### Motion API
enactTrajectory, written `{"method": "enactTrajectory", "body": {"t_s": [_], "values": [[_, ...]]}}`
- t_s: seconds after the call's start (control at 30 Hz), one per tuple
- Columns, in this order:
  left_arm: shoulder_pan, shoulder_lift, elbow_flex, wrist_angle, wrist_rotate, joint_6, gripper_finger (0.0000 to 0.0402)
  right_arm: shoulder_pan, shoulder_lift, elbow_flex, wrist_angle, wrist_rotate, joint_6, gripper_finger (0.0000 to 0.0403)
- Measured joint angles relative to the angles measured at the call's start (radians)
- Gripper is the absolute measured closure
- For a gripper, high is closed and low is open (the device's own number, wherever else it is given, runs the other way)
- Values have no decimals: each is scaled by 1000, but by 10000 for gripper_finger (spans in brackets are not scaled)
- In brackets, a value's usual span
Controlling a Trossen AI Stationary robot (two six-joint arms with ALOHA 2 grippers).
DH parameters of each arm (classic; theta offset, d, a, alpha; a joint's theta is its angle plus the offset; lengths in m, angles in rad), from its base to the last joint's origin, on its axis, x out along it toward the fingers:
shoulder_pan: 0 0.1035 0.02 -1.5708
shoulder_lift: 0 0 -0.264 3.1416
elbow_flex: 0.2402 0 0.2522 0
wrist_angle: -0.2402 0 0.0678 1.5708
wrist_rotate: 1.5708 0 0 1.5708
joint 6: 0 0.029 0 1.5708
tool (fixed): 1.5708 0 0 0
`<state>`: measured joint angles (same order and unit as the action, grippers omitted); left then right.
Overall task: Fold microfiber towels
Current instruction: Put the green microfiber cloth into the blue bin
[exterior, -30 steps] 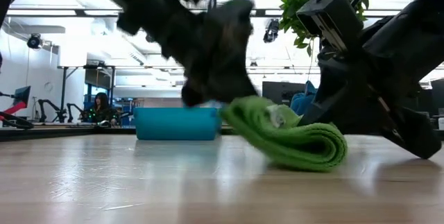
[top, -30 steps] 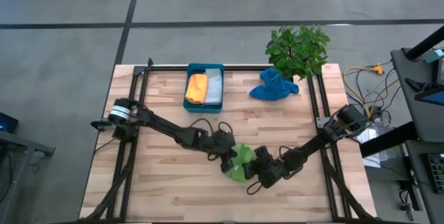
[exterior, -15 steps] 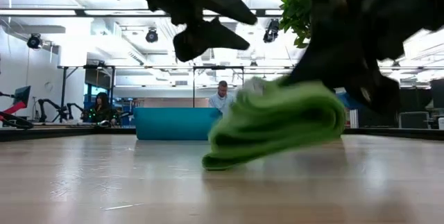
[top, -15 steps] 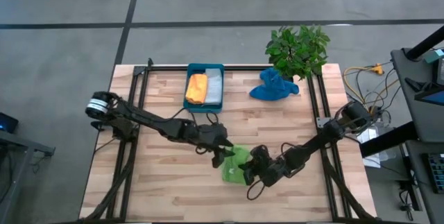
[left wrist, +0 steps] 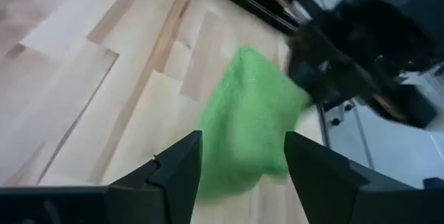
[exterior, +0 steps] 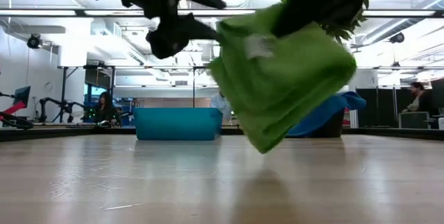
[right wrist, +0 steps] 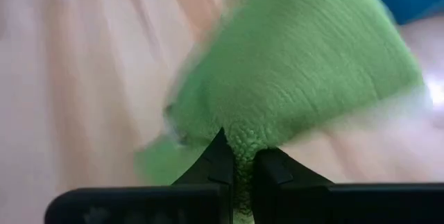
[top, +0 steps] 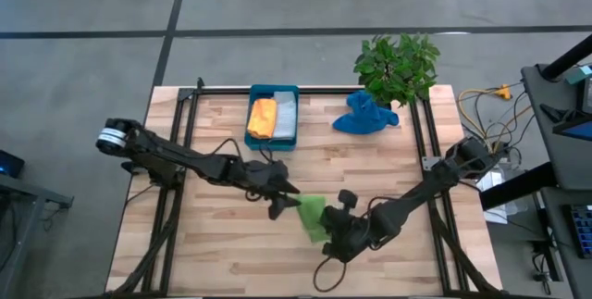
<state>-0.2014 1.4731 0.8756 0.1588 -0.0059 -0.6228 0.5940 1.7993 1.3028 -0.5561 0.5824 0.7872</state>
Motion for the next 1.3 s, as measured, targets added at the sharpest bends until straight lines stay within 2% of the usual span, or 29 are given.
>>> {"method": "enactTrajectory", "body": {"t_s": [0.03,0.17,0.33,0.53,0.73,0.83,0.93,1.0,1.1,1.3], "values": [[4,-13,-7,-2,5,0,209,2,4,15,-53,6,-23,390],[30,-62,-16,0,44,1,209,19,32,63,-86,13,-100,390],[43,-90,-7,0,84,89,204,39,67,79,-57,3,-109,390],[45,-73,8,-19,239,163,155,68,82,91,-43,-5,-131,390],[79,15,38,-5,322,154,99,92,120,145,-44,-6,-310,390],[117,76,67,9,435,89,80,101,154,183,-57,-6,-390,390],[145,152,93,71,647,23,71,103,195,225,-79,-7,-402,390],[145,204,109,143,741,-26,70,104,218,252,-109,-7,-403,390],[141,281,130,205,841,-75,70,104,234,283,-127,-5,-403,390],[134,388,165,194,1010,-130,70,104,236,290,-150,-5,-403,390]]}}
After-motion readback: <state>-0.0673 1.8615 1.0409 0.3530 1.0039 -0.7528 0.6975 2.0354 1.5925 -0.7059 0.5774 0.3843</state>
